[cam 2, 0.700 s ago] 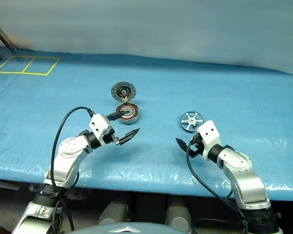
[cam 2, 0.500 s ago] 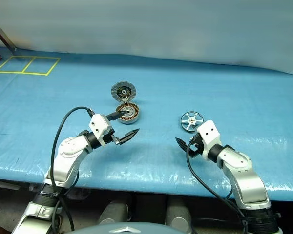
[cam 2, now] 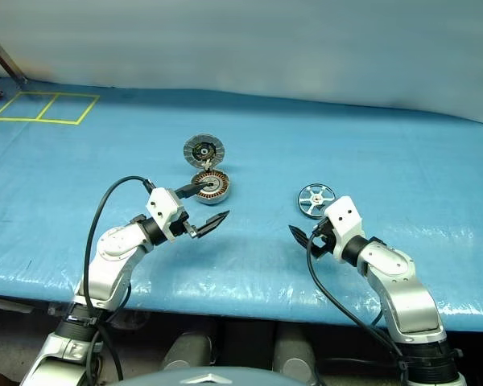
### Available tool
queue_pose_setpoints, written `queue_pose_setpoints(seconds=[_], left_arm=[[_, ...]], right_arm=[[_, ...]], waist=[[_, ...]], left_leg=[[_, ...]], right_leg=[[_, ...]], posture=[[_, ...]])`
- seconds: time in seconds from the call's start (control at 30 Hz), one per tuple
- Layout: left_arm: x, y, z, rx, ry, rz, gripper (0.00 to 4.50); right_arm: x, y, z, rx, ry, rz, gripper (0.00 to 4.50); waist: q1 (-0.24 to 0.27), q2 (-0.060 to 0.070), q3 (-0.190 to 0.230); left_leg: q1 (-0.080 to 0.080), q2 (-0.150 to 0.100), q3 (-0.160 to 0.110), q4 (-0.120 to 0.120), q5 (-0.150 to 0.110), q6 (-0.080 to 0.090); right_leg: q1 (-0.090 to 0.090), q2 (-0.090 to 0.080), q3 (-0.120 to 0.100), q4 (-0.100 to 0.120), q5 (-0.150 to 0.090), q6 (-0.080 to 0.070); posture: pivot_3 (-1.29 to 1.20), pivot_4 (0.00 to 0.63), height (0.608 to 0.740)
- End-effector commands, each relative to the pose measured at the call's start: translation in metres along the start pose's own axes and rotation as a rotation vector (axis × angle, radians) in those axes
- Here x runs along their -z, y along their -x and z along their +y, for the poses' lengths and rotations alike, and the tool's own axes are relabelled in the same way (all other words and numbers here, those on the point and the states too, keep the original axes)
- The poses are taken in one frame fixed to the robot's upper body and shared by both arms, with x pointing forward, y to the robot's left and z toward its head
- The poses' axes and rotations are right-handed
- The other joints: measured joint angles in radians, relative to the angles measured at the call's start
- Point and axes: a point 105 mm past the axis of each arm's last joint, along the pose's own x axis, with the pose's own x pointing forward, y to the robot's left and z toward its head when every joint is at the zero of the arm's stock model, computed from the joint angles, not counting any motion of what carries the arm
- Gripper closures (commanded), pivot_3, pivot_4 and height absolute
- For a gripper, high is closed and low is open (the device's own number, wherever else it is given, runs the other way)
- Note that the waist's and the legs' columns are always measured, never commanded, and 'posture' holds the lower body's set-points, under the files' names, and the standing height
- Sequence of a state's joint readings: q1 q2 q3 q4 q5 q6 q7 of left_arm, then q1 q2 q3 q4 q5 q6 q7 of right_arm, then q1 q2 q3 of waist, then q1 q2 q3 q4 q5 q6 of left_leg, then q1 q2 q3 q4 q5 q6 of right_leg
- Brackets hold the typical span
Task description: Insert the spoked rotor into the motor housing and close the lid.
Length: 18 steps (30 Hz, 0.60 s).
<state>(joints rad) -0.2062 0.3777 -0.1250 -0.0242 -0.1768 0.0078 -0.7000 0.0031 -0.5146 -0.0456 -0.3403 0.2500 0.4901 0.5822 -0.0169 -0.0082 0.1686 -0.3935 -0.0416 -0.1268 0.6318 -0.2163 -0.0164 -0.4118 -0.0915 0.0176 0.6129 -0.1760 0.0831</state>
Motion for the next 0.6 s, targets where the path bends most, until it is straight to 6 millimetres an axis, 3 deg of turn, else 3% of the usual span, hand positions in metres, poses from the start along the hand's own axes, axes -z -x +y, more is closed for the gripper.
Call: queue_pose_setpoints(seconds=[0.03,0.47,0.6], left_arm=[[-0.0083,0.0003,0.0044,-0.016,-0.021,-0.036,0.0],[-0.003,-0.0016,0.0081,-0.025,-0.03,-0.001,0.0],[-0.0063,-0.0022,0.0068,0.061,-0.08,0.045,0.0]], right_arm=[[-0.0098,0.0016,-0.0001,0.003,0.03,-0.029,0.02],[-0.0118,0.0055,-0.0019,0.009,0.05,-0.018,0.02],[-0.0138,0.0035,-0.0021,0.01,0.051,-0.025,0.02]], waist=[[0.0,0.0,0.0],[0.0,0.0,0.0],[0.0,0.0,0.0]], left_leg=[[0.0,0.0,0.0,0.0,0.0,0.0],[0.0,0.0,0.0,0.0,0.0,0.0],[0.0,0.0,0.0,0.0,0.0,0.0]], right_leg=[[0.0,0.0,0.0,0.0,0.0,0.0],[0.0,0.0,0.0,0.0,0.0,0.0],[0.0,0.0,0.0,0.0,0.0,0.0]], posture=[[0.0,0.15,0.74],[0.0,0.15,0.74],[0.0,0.15,0.74]])
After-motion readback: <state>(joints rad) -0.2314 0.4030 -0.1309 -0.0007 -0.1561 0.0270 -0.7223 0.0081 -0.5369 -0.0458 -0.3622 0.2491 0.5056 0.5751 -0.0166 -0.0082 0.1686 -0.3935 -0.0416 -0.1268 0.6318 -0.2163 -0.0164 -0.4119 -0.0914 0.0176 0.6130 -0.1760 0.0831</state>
